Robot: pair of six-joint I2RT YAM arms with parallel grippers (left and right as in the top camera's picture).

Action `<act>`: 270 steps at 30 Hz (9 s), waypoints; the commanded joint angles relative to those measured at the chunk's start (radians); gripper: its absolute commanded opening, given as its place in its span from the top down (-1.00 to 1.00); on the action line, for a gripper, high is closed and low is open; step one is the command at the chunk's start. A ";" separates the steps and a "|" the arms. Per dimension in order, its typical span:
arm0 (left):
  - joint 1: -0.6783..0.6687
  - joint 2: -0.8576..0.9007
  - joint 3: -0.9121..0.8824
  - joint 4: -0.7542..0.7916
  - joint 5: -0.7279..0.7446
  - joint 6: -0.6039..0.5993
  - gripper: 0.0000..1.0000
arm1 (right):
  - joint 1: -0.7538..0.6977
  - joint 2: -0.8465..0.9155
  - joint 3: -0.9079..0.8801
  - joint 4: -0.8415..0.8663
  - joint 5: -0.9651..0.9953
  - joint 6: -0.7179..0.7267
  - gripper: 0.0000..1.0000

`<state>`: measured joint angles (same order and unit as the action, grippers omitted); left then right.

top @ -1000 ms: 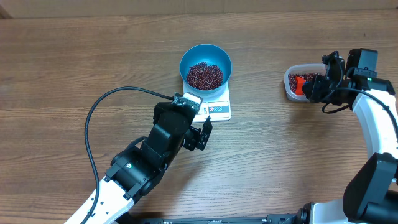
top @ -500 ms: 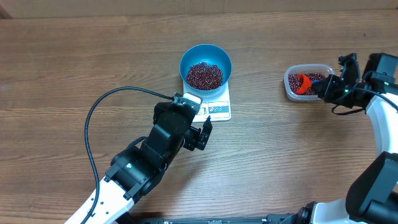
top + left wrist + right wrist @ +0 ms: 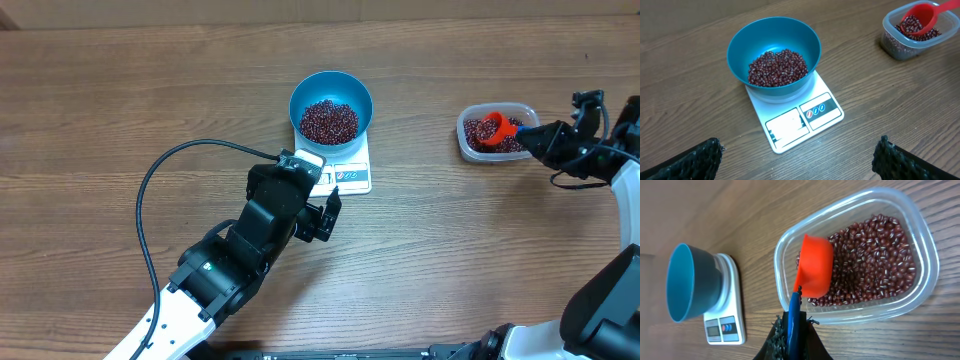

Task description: Scoop item into bowl and weigh 150g on scale

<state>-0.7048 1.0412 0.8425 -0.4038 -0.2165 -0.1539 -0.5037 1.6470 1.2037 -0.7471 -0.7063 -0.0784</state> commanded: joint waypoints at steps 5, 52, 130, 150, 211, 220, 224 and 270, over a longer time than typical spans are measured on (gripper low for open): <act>0.004 -0.017 0.006 0.000 0.008 0.000 -0.99 | -0.063 0.005 -0.006 0.011 -0.131 0.003 0.93; 0.004 -0.017 0.006 0.000 0.008 -0.003 -0.99 | 0.254 0.005 -0.006 0.158 -0.526 0.069 0.93; 0.004 -0.017 0.006 0.012 0.011 -0.003 -0.99 | 0.656 0.005 -0.006 0.420 0.014 -0.395 0.93; 0.004 -0.017 0.006 0.012 0.004 -0.003 -0.99 | 0.656 0.005 -0.006 0.399 0.014 -0.396 0.93; 0.004 -0.017 0.006 0.019 0.004 -0.002 -0.99 | 0.659 0.005 -0.006 0.397 0.010 -0.480 0.93; 0.004 -0.017 0.006 0.020 0.004 -0.002 -0.99 | 0.659 0.005 -0.006 0.398 0.010 -0.480 0.93; 0.004 -0.017 0.006 0.019 0.004 -0.003 -0.99 | 0.659 0.005 -0.006 0.398 0.010 -0.480 0.93; 0.004 -0.017 0.006 0.020 0.004 -0.003 -0.99 | 0.661 0.005 -0.006 0.378 0.050 -0.274 0.93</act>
<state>-0.7048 1.0412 0.8429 -0.3885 -0.2131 -0.1539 0.1551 1.6470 1.2018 -0.3752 -0.6582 -0.4908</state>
